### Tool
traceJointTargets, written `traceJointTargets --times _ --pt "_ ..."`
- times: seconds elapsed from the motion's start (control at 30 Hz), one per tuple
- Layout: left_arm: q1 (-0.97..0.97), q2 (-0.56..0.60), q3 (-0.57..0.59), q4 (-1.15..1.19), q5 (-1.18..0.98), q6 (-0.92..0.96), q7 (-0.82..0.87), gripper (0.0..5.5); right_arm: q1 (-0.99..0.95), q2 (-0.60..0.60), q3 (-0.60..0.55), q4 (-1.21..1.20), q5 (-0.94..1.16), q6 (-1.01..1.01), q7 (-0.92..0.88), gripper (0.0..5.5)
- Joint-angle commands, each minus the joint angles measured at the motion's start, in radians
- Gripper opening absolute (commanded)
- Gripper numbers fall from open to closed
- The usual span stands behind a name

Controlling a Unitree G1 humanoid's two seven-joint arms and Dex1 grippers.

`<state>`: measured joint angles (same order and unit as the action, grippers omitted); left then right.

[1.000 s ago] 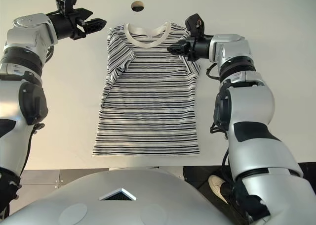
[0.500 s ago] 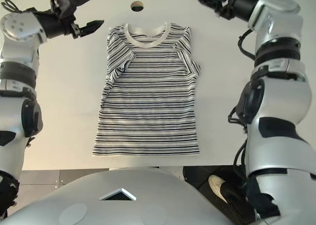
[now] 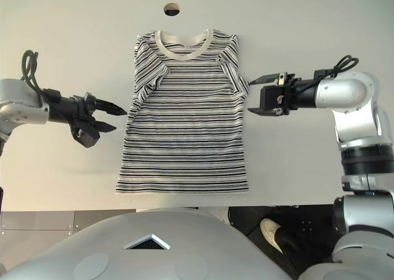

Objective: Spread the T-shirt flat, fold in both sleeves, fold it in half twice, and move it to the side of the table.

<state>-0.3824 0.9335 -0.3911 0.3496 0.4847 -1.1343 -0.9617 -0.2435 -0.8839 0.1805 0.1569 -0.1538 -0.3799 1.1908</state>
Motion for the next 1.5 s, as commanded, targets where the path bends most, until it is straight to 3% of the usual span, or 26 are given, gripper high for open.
traceJointTargets --times 0.03,0.27,0.7,1.37,1.5 --pt "0.049 0.051 -0.014 -0.084 0.018 0.005 0.011 3.33 0.121 -0.059 0.007 -0.1 0.038 0.022 0.032 3.12" --pt "0.13 0.091 -0.069 -0.179 0.016 0.019 -0.002 3.33 0.231 -0.105 0.019 -0.183 0.08 0.106 0.085 3.12" --pt "0.291 0.145 -0.182 -0.353 -0.168 0.161 -0.07 3.33 0.347 -0.168 0.044 -0.2 0.102 0.043 0.098 3.12" --pt "0.293 0.128 -0.2 -0.341 -0.184 0.189 -0.072 3.33 0.424 -0.155 0.076 -0.319 0.141 0.078 0.084 3.12" --pt "0.299 0.123 -0.206 -0.349 -0.201 0.208 -0.073 3.33 0.417 -0.147 0.091 -0.316 0.13 0.057 0.073 2.43"
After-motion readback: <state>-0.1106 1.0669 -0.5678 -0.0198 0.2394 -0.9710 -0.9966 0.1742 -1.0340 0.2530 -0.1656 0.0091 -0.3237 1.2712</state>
